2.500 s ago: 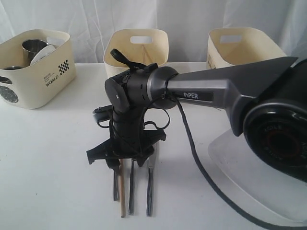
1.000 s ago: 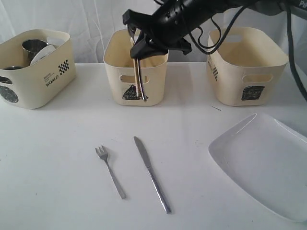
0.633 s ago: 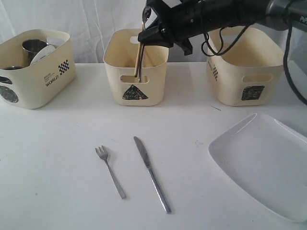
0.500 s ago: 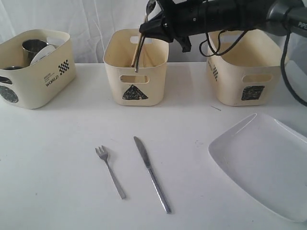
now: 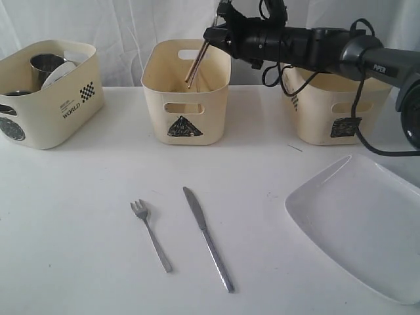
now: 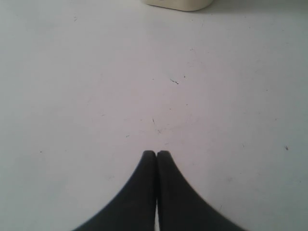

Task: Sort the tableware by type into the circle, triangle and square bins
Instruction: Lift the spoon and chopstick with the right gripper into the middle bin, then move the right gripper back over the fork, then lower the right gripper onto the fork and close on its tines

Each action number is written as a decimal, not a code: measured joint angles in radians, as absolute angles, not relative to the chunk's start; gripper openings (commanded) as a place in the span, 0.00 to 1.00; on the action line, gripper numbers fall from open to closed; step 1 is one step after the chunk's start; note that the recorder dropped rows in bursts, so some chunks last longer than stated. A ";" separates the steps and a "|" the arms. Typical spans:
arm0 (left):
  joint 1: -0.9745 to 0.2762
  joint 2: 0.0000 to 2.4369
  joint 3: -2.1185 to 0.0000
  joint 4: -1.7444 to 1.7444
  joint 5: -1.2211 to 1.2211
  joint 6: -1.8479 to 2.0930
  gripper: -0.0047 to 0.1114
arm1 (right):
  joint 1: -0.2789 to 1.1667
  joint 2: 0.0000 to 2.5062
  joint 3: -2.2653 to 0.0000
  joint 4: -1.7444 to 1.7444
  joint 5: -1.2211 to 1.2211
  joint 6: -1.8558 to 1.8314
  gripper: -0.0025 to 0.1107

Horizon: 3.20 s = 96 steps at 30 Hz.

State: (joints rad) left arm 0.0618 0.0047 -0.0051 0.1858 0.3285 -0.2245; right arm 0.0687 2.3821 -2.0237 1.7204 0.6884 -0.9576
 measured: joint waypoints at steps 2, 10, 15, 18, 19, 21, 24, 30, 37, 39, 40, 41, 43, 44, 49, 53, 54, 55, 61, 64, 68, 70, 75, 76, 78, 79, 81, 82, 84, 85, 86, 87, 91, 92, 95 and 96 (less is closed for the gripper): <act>0.062 0.005 -0.005 0.187 0.328 -0.225 0.04 | 0.073 2.382 -2.037 1.723 0.617 -0.993 0.02; 0.062 0.005 -0.005 0.187 0.328 -0.225 0.04 | 0.150 2.382 -2.044 1.739 0.475 -1.271 0.36; 0.062 0.005 -0.005 0.187 0.328 -0.225 0.04 | 0.150 2.382 -2.044 1.743 0.456 -1.249 0.27; 0.062 0.005 -0.005 0.187 0.328 -0.225 0.04 | 0.146 2.357 -2.044 1.632 0.515 -1.080 0.02; 0.062 0.005 -0.005 0.187 0.328 -0.225 0.04 | 0.144 2.344 -2.044 1.559 0.527 -1.022 0.02; 0.062 0.005 -0.005 0.187 0.328 -0.225 0.04 | 0.140 2.316 -2.044 1.400 0.562 -0.906 0.02; 0.062 0.005 -0.005 0.187 0.328 -0.225 0.04 | 0.138 2.266 -2.044 1.090 0.645 -0.722 0.02; 0.062 0.005 -0.005 0.187 0.328 -0.225 0.04 | 0.215 2.167 -2.039 0.315 0.913 -0.248 0.02; 0.062 0.005 -0.005 0.187 0.328 -0.225 0.04 | 0.418 2.081 -1.864 0.033 1.108 -0.008 0.02; 0.062 0.005 -0.005 0.187 0.328 -0.225 0.04 | 0.486 2.070 -1.810 0.070 1.114 0.000 0.02; 0.062 0.005 -0.005 0.187 0.328 -0.225 0.04 | 0.524 2.069 -1.783 0.085 1.114 -0.007 0.02; 0.062 0.005 -0.005 0.187 0.328 -0.225 0.04 | 0.561 2.069 -1.758 0.093 1.105 -0.012 0.02; 0.062 0.005 -0.005 0.187 0.328 -0.225 0.04 | 0.618 2.079 -1.720 0.106 1.077 -0.014 0.02; 0.062 0.005 -0.005 0.187 0.328 -0.225 0.04 | 0.641 2.090 -1.708 0.110 1.059 -0.016 0.02; 0.062 0.005 -0.005 0.187 0.328 -0.225 0.04 | 0.681 2.145 -1.692 0.113 0.987 -0.027 0.18; 0.062 0.005 -0.005 0.187 0.328 -0.225 0.04 | 0.684 2.166 -1.689 0.141 0.972 -0.055 0.45; 0.062 0.005 -0.005 0.187 0.328 -0.225 0.04 | 0.684 2.166 -1.689 0.149 0.964 -0.057 0.51; 0.062 0.005 -0.005 0.187 0.328 -0.225 0.04 | 0.685 2.166 -1.689 0.152 0.953 -0.060 0.55; 0.062 0.005 -0.005 0.187 0.328 -0.225 0.04 | 0.688 2.183 -1.689 0.162 0.772 -0.047 0.56; 0.062 0.005 -0.005 0.187 0.328 -0.225 0.04 | 0.688 2.205 -1.689 0.163 0.701 -0.030 0.54; 0.062 0.005 -0.005 0.187 0.328 -0.225 0.04 | 0.688 2.243 -1.689 0.163 0.661 -0.023 0.51; 0.062 0.005 -0.005 0.187 0.328 -0.225 0.04 | 0.688 2.260 -1.689 0.160 0.657 -0.023 0.50; 0.062 0.005 -0.005 0.187 0.328 -0.225 0.04 | 0.688 2.270 -1.691 0.140 0.637 -0.009 0.43; 0.062 0.005 -0.005 0.187 0.328 -0.225 0.04 | 0.688 2.270 -1.691 0.135 0.636 0.000 0.38; 0.062 0.005 -0.005 0.187 0.328 -0.225 0.04 | 0.688 2.270 -1.691 0.124 0.636 0.000 0.28; 0.062 0.005 -0.005 0.187 0.328 -0.225 0.04 | 0.688 2.270 -1.691 0.120 0.636 0.000 0.23; 0.062 0.005 -0.005 0.187 0.328 -0.225 0.04 | 0.688 2.272 -1.691 0.117 0.644 0.000 0.13; 0.062 0.005 -0.005 0.187 0.328 -0.225 0.04 | 0.688 2.272 -1.691 0.117 0.652 0.000 0.08; 0.062 0.005 -0.005 0.187 0.328 -0.225 0.04 | 0.688 2.272 -1.691 0.116 0.660 0.000 0.02; 0.062 0.005 -0.005 0.187 0.328 -0.225 0.04 | 0.688 2.272 -1.691 0.115 0.663 0.000 0.02; 0.062 0.005 -0.005 0.187 0.328 -0.225 0.04 | 0.688 2.272 -1.693 0.113 0.667 0.000 0.02; 0.062 0.005 -0.005 0.187 0.328 -0.225 0.04 | 0.688 2.272 -1.693 0.113 0.671 0.000 0.02; 0.062 0.005 -0.005 0.187 0.328 -0.225 0.04 | 0.688 2.267 -1.695 0.110 0.691 0.000 0.02; 0.062 0.005 -0.005 0.187 0.328 -0.225 0.04 | 0.688 2.263 -1.695 0.108 0.703 -0.012 0.02; 0.062 0.005 -0.005 0.187 0.328 -0.225 0.04 | 0.688 2.247 -1.695 0.105 0.749 -0.033 0.02; 0.062 0.005 -0.005 0.187 0.328 -0.225 0.04 | 0.688 2.239 -1.699 0.105 0.760 -0.043 0.02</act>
